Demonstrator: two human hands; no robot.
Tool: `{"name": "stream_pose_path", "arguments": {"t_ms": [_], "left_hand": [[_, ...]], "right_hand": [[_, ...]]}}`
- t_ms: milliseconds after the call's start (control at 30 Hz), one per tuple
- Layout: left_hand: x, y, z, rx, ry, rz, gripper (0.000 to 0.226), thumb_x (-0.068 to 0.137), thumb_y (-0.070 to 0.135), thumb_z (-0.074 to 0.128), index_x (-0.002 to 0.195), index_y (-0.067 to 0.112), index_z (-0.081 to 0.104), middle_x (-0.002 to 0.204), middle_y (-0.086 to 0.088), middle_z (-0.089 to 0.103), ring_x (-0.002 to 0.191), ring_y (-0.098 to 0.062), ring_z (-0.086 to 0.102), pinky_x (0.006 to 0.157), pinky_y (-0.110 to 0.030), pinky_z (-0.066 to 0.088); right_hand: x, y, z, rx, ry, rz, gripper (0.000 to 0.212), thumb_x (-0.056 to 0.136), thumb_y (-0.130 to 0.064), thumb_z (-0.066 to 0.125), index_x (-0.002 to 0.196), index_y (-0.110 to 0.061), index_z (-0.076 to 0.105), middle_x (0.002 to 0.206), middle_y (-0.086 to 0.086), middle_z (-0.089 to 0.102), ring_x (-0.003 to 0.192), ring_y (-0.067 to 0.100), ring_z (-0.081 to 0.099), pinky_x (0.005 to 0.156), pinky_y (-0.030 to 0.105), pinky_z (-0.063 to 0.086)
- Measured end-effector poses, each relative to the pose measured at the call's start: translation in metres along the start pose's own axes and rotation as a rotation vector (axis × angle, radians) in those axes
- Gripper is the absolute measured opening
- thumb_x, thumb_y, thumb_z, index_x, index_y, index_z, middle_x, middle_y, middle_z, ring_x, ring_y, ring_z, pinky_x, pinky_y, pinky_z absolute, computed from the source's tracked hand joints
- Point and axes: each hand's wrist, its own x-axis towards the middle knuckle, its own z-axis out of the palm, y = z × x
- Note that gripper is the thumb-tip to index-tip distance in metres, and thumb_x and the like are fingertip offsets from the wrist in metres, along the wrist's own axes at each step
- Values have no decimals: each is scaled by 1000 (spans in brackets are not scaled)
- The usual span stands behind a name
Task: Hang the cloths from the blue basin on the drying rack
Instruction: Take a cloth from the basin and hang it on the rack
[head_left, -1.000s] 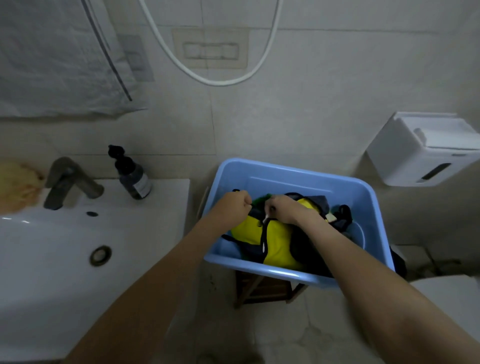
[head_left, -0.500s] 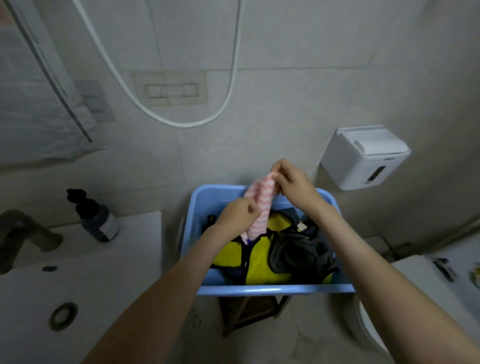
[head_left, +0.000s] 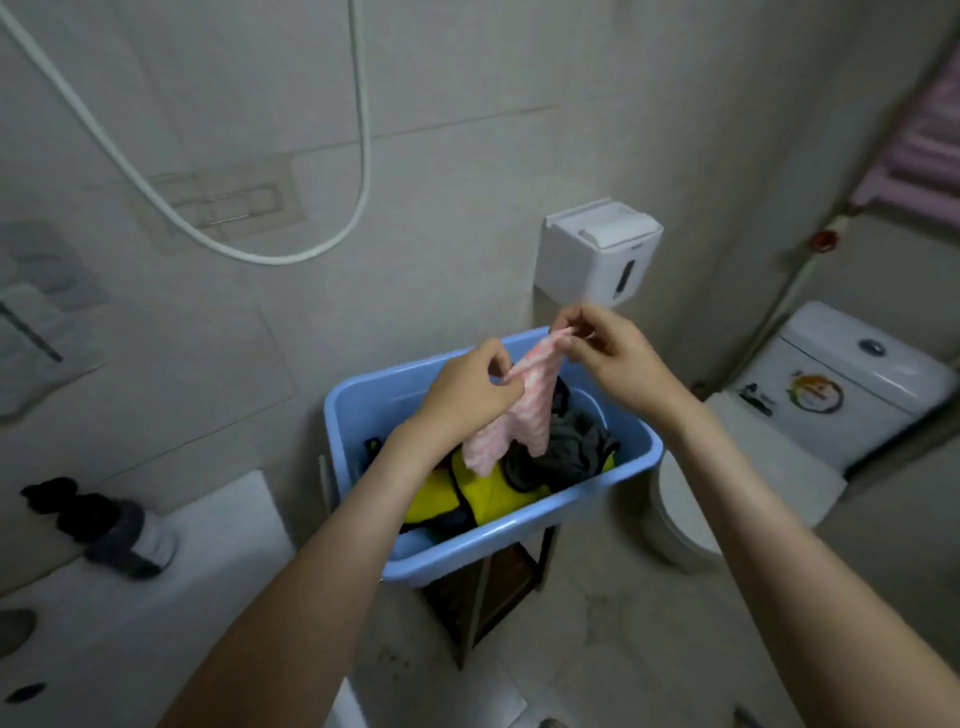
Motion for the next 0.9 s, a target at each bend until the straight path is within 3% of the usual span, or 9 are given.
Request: {"name": "stream_pose_path", "arguments": {"t_ms": [67, 233, 333, 433, 533, 633, 700, 800, 900], "left_hand": [[-7, 14, 12, 0, -66, 29, 21, 81, 22, 64, 79, 24, 43, 67, 8, 53, 72, -21, 53, 64, -31, 37], [-30, 61, 40, 36, -333, 201, 18, 84, 32, 63, 96, 26, 52, 74, 11, 54, 69, -4, 51, 58, -20, 35], [-48, 97, 62, 85, -471, 317, 12, 83, 30, 63, 84, 22, 55, 74, 5, 55, 70, -13, 51, 59, -26, 34], [-70, 128, 86, 70, -646, 347, 30, 80, 33, 66, 81, 5, 54, 81, -4, 51, 72, -18, 50, 64, -31, 36], [-95, 153, 115, 20, -797, 336, 31, 77, 36, 69, 77, 9, 52, 81, -5, 48, 71, -18, 48, 65, -32, 36], [-124, 171, 145, 34, -849, 359, 33, 74, 41, 67, 72, 12, 50, 71, -1, 45, 65, -14, 43, 63, -30, 32], [-139, 179, 159, 62, -838, 379, 30, 79, 33, 67, 66, 16, 45, 64, 4, 43, 61, -12, 40, 56, -29, 30], [-171, 199, 188, 127, -826, 466, 32, 84, 26, 64, 66, 25, 37, 63, 7, 41, 60, -12, 38, 52, -28, 27], [-203, 216, 212, 77, -832, 519, 30, 89, 28, 60, 65, 27, 42, 63, 10, 47, 58, -3, 43, 48, -17, 30]], "right_hand": [[-28, -2, -16, -44, 130, 36, 21, 90, 6, 53, 93, -16, 56, 85, -11, 55, 76, -7, 54, 75, 10, 43], [-99, -7, -57, -197, 351, 149, 18, 86, 5, 57, 87, -13, 59, 85, 2, 56, 72, 10, 53, 71, 18, 43], [-145, -14, -83, -203, 408, 235, 19, 87, 3, 57, 85, -16, 57, 77, -7, 56, 73, 8, 53, 72, 22, 42], [-190, -18, -102, -219, 440, 321, 23, 87, 1, 57, 83, -22, 57, 74, -15, 56, 71, 2, 51, 72, 21, 42], [-247, -19, -122, -232, 543, 369, 24, 89, 1, 55, 83, -22, 58, 81, -15, 57, 76, 1, 52, 75, 20, 42], [-305, -18, -137, -295, 660, 398, 23, 88, 1, 55, 86, -21, 59, 84, -16, 55, 77, -7, 52, 74, 11, 39], [-334, -17, -142, -344, 703, 421, 22, 88, 2, 55, 88, -19, 62, 84, -16, 54, 78, -7, 52, 74, 8, 37], [-390, -18, -154, -416, 809, 486, 15, 87, 2, 56, 90, -8, 66, 89, 0, 58, 84, 7, 51, 77, 8, 35], [-446, -23, -158, -456, 959, 555, 15, 85, 5, 54, 89, -4, 66, 90, 5, 58, 85, 2, 47, 76, 8, 34]]}}
